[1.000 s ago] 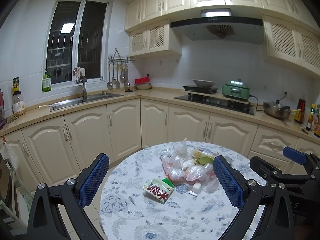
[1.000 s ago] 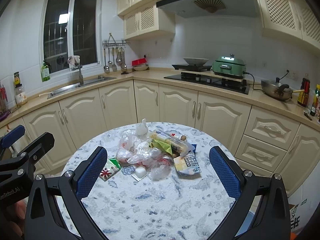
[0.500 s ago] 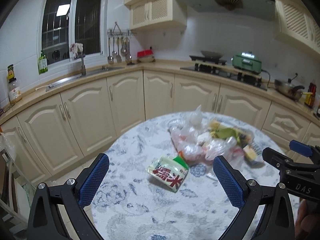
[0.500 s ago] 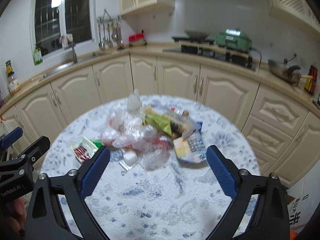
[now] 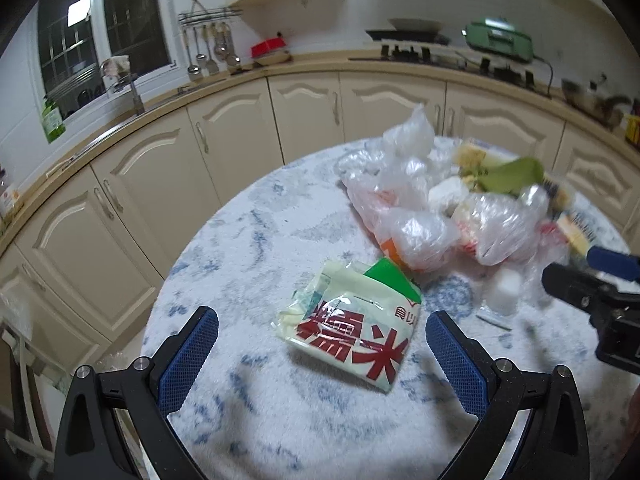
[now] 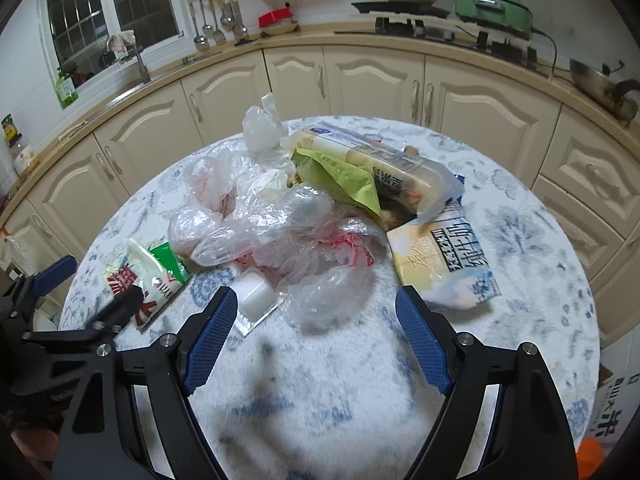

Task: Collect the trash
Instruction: 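Grasp the rice-labelled snack packet with left tool while right tool grasps the small white box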

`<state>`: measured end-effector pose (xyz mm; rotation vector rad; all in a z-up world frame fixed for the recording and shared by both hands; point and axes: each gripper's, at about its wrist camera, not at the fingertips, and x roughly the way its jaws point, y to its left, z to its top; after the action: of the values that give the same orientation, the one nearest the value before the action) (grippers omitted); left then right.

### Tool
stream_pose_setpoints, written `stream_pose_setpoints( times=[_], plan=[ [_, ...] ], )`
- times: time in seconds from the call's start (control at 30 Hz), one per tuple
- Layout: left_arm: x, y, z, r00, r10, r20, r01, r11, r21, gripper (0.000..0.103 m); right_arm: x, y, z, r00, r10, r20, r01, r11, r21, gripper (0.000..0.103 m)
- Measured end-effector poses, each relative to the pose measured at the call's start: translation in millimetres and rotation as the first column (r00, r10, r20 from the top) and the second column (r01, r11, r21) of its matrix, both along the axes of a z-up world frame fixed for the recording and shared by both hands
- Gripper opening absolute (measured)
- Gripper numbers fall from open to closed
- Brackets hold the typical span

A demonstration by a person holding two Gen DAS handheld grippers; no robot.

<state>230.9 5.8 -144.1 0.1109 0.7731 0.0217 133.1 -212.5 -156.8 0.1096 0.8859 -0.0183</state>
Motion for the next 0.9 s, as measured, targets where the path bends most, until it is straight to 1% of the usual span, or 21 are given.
stream_pose_setpoints(
  times=[0.03, 0.07, 0.1, 0.13, 0.2, 0.23, 0.27, 0.33, 0.4, 0.5, 0.57, 0.67, 0.77, 0.83, 0.87, 0.9],
  plan=[
    [7, -2, -6, 1.000, -0.008, -0.015, 0.008, 1.000, 0.012, 0.102, 3, 0, -2, 1.000, 0.000, -0.007, 0.000, 1.000, 0.002, 0.080],
    [16, -4, -13, 0.999, -0.021, -0.048, 0.022, 1.000, 0.012, 0.102, 6, 0, -4, 1.000, -0.002, -0.015, 0.002, 1.000, 0.008, 0.079],
    [23, -4, -18, 0.995, -0.045, -0.085, 0.045, 0.999, -0.012, 0.100, 9, -1, -6, 1.000, -0.006, -0.024, 0.006, 1.000, 0.013, 0.077],
    [26, -5, -21, 0.993, -0.060, -0.099, 0.057, 0.998, -0.033, 0.098, 12, -3, -9, 0.999, -0.014, -0.033, 0.014, 1.000, 0.017, 0.074],
    [33, 0, -25, 0.990, -0.077, -0.121, 0.067, 0.994, -0.081, 0.085, 17, -8, -10, 0.999, -0.026, -0.045, 0.028, 0.999, 0.039, 0.072],
    [37, 4, -27, 0.987, -0.090, -0.131, 0.073, 0.990, -0.124, 0.083, 19, -10, -11, 0.999, -0.027, -0.046, 0.030, 0.998, 0.057, 0.071],
    [39, 6, -27, 0.987, -0.090, -0.130, 0.072, 0.988, -0.135, 0.081, 20, -11, -11, 0.999, -0.024, -0.044, 0.027, 0.997, 0.069, 0.071],
    [42, 7, -27, 0.987, -0.098, -0.126, 0.082, 0.988, -0.133, 0.074, 19, -10, -9, 0.999, -0.010, -0.037, 0.013, 0.996, 0.084, 0.071],
    [41, 8, -27, 0.987, -0.103, -0.123, 0.086, 0.987, -0.138, 0.073, 15, -5, -6, 0.999, 0.008, -0.034, -0.005, 0.995, 0.095, 0.071],
    [36, 15, -26, 0.987, -0.112, -0.115, 0.091, 0.981, -0.171, 0.069, 7, 2, -7, 0.999, 0.026, -0.036, -0.021, 0.992, 0.121, 0.071],
    [32, 19, -25, 0.987, -0.114, -0.111, 0.092, 0.978, -0.189, 0.067, 2, 6, -10, 0.999, 0.032, -0.044, -0.025, 0.989, 0.148, 0.071],
    [26, 21, -24, 0.987, -0.115, -0.108, 0.091, 0.976, -0.199, 0.065, -1, 15, -16, 0.997, 0.043, -0.057, -0.034, 0.987, 0.155, 0.071],
    [19, 26, -22, 0.989, -0.107, -0.107, 0.082, 0.974, -0.209, 0.063, 1, 25, -21, 0.996, 0.059, -0.069, -0.048, 0.987, 0.151, 0.067],
    [16, 27, -21, 0.989, -0.103, -0.109, 0.077, 0.973, -0.216, 0.062, 4, 30, -22, 0.996, 0.069, -0.064, -0.059, 0.987, 0.147, 0.063],
    [15, 27, -20, 0.989, -0.100, -0.110, 0.074, 0.974, -0.215, 0.062, 7, 34, -23, 0.996, 0.070, -0.064, -0.061, 0.989, 0.135, 0.062],
    [15, 27, -20, 0.989, -0.094, -0.111, 0.069, 0.976, -0.207, 0.064, 9, 35, -23, 0.996, 0.069, -0.062, -0.061, 0.990, 0.128, 0.059]
  ],
)
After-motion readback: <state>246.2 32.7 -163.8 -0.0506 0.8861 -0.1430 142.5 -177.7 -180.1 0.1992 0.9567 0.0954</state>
